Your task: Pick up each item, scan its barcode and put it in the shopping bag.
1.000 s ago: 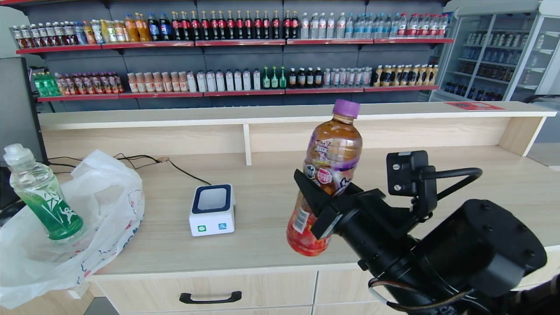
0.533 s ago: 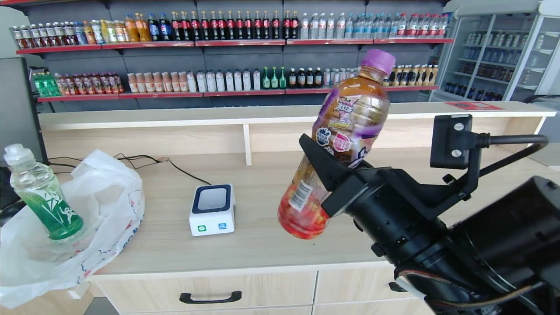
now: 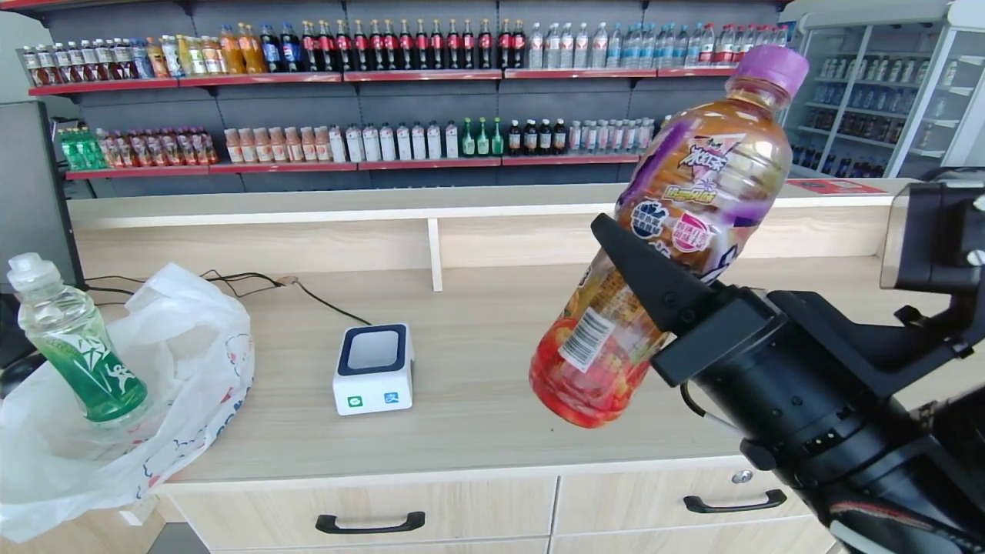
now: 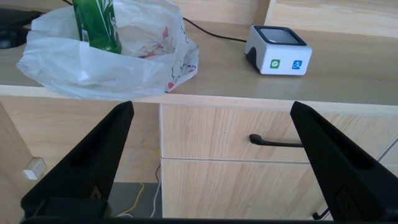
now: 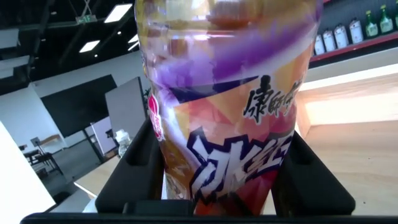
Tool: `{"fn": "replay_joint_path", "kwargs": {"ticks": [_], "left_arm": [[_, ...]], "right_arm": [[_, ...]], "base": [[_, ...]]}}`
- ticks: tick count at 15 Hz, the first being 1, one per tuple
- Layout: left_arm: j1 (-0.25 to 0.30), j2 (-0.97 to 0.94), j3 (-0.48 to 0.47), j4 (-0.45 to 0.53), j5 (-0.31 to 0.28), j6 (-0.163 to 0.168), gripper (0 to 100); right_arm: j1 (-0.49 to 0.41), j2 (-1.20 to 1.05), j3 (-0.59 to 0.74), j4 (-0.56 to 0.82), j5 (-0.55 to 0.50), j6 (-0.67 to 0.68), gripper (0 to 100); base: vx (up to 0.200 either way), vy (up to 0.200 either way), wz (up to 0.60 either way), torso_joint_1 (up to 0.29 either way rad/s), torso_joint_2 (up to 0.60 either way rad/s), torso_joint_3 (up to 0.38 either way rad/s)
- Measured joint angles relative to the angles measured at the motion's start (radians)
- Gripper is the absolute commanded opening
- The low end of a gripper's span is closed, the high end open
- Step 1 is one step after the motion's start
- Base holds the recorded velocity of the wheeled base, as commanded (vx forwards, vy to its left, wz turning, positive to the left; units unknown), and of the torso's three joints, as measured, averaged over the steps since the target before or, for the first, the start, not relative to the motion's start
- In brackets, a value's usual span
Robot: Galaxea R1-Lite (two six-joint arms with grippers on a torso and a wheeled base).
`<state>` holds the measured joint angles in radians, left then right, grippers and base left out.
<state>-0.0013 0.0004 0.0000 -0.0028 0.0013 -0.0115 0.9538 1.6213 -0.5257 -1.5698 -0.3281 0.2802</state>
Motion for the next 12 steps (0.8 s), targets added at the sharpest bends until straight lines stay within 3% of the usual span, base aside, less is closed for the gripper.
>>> {"fn": "replay_joint_path", "kwargs": {"ticks": [12], "left_arm": [[0.000,0.000,0.000,0.000,0.000,0.000,100]], "right_arm": [[0.008,-0.147,0.126,0.000,0.003,0.026,0]], "base": [[0.000,0.000,0.00,0.000,0.00,0.000]]}}
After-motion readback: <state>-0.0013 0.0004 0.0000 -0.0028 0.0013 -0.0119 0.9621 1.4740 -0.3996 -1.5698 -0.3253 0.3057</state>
